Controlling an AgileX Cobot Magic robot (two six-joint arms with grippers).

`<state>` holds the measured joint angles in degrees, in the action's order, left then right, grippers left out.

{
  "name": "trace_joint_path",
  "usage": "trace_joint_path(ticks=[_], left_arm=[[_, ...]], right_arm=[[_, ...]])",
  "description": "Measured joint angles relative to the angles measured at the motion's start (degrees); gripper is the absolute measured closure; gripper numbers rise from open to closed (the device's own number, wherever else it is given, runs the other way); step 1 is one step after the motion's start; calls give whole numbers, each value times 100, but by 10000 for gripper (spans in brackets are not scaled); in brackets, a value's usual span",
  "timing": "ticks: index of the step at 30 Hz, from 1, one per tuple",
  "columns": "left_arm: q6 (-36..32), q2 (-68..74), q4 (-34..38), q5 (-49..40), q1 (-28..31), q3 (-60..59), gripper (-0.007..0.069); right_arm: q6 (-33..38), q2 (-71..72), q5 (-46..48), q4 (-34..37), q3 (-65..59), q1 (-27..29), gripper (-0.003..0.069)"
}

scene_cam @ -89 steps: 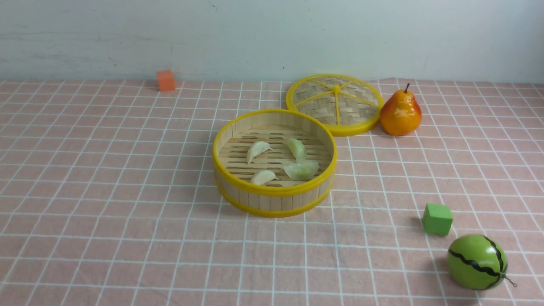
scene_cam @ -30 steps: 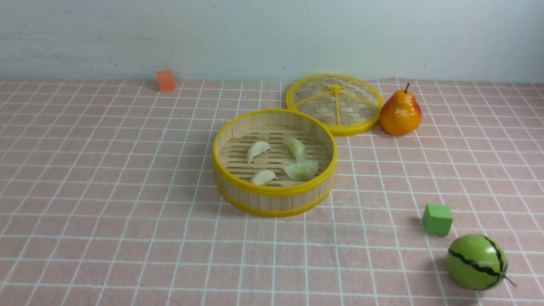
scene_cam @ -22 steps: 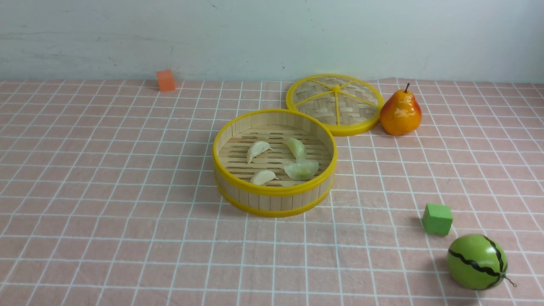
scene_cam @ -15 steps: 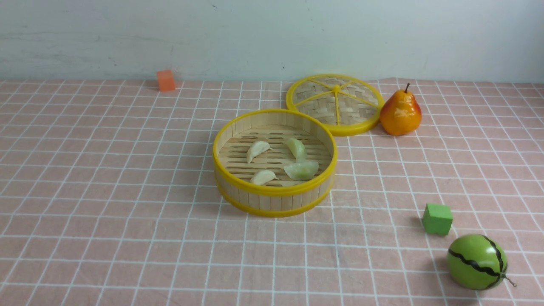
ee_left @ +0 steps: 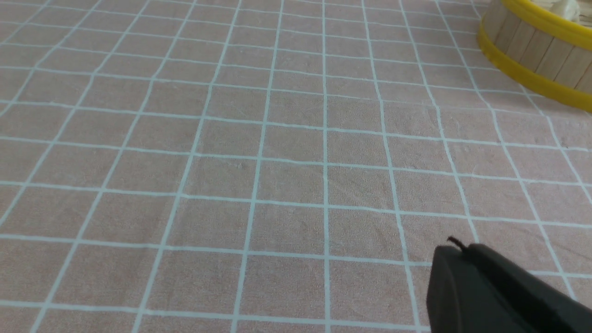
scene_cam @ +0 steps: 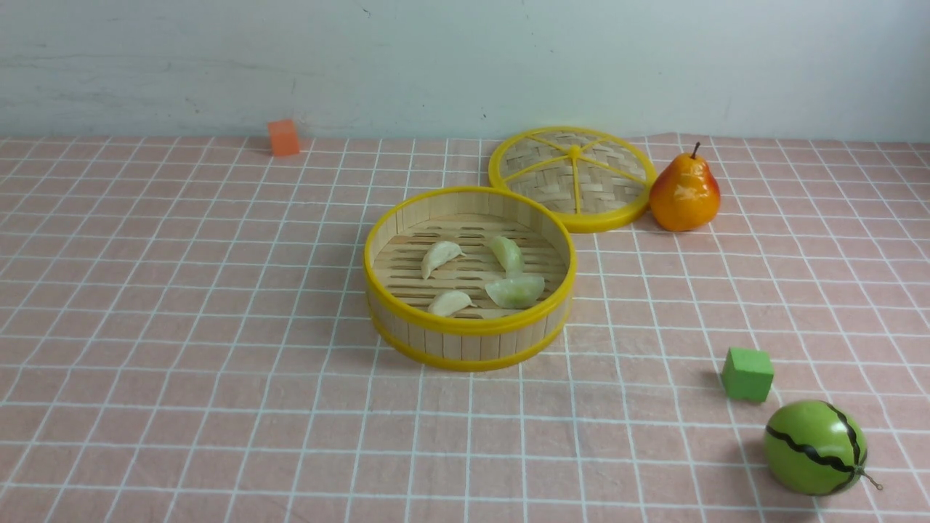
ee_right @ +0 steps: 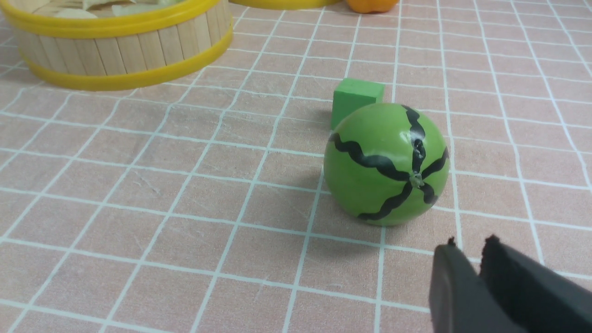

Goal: Put the dumplings into the steamer on the table with the pink tablecloth.

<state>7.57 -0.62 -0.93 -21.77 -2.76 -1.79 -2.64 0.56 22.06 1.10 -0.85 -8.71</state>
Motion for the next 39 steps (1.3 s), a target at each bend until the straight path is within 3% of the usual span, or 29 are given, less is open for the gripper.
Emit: trace_joint_path(ticks=[10,15,39], left_arm=[[0,0,0,0,-32,0,638],[0,0,-5,-4,-329,0,638],[0,0,-5,-17,-329,0,637]], right_arm=[[0,0,0,0,0,0,544],[0,0,0,0,0,0,533],[0,0,0,0,0,0,519]])
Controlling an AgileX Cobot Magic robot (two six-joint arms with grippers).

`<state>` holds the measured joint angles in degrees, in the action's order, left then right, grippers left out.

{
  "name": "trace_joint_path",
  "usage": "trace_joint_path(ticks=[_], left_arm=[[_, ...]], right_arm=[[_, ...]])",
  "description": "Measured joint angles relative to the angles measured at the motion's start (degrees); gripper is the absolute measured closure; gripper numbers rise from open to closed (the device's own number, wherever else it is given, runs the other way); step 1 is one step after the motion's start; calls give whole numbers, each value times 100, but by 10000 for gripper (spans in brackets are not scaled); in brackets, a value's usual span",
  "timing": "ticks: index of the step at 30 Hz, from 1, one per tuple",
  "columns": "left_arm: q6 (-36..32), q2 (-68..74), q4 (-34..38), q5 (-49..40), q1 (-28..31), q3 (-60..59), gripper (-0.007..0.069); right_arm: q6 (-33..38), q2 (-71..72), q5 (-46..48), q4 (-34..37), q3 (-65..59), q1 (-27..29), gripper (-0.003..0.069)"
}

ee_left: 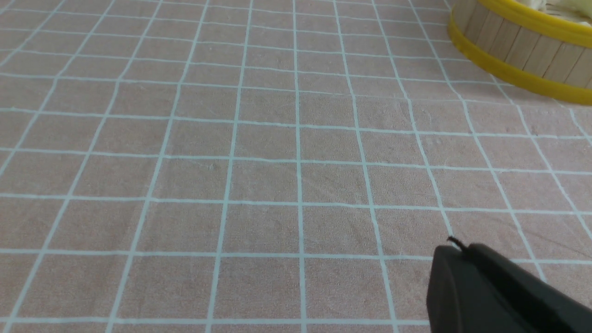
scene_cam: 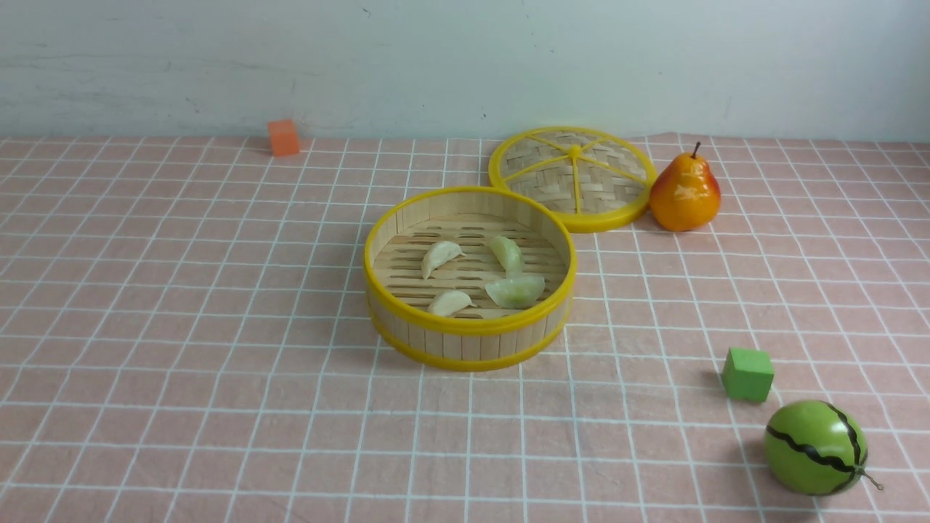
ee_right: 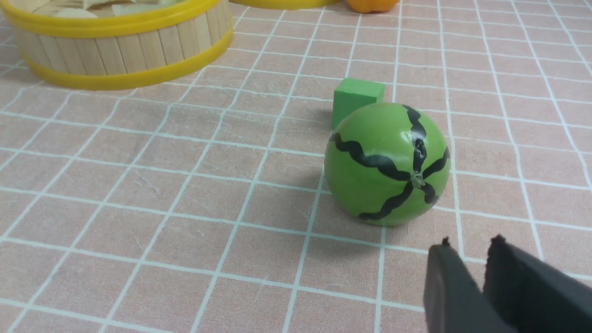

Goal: Put the dumplings into the steamer on the table with the pink tablecloth.

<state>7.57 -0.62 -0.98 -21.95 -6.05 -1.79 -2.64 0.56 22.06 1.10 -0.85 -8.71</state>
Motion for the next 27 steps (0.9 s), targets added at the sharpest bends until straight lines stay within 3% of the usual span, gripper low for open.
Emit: trace_joint_path(ticks=[27], left_arm=[[0,0,0,-1,0,0,626]], right_arm=[[5,0,0,0,0,0,494]])
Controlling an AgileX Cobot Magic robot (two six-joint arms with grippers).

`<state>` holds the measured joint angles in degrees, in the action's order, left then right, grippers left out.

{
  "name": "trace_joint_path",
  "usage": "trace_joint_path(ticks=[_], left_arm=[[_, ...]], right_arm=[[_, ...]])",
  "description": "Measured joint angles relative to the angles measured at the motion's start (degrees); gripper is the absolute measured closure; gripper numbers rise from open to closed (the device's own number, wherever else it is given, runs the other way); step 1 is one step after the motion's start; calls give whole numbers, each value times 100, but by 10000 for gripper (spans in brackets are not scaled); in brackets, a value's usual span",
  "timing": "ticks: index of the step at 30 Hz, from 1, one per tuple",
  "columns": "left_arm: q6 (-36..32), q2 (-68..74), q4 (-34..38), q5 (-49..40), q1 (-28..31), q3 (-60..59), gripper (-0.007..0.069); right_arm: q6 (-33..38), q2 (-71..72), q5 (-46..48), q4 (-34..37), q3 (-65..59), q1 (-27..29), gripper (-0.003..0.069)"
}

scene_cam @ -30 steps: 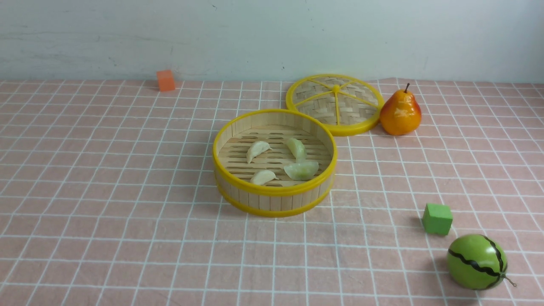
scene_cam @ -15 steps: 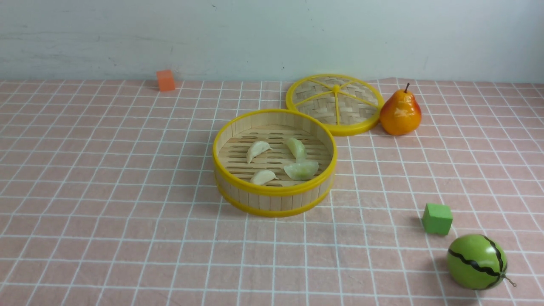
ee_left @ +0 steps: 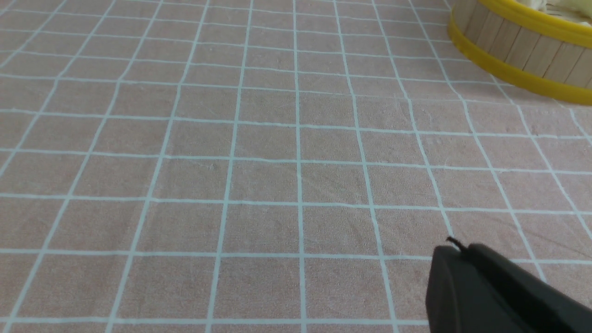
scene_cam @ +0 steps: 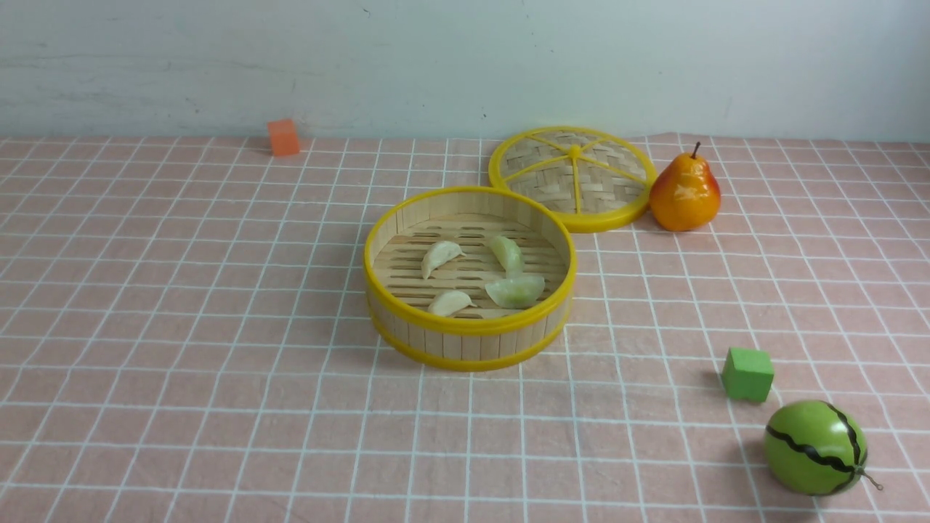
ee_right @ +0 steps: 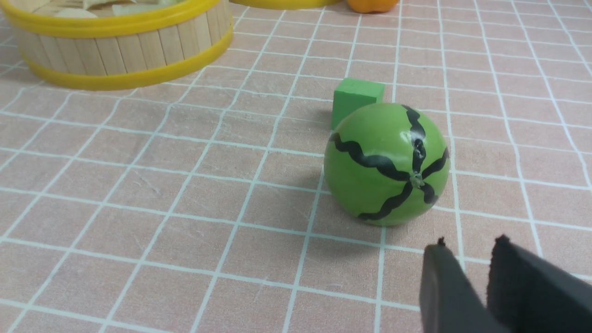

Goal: Put the dumplings into the steamer on the table with the pink tablecloth.

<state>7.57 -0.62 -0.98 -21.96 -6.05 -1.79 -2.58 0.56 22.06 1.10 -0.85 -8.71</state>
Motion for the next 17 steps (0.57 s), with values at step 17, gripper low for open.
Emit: trace_joint_path(ticks=[17], left_arm=[[0,0,0,0,0,0,625]], right_arm=[[0,0,0,0,0,0,467]])
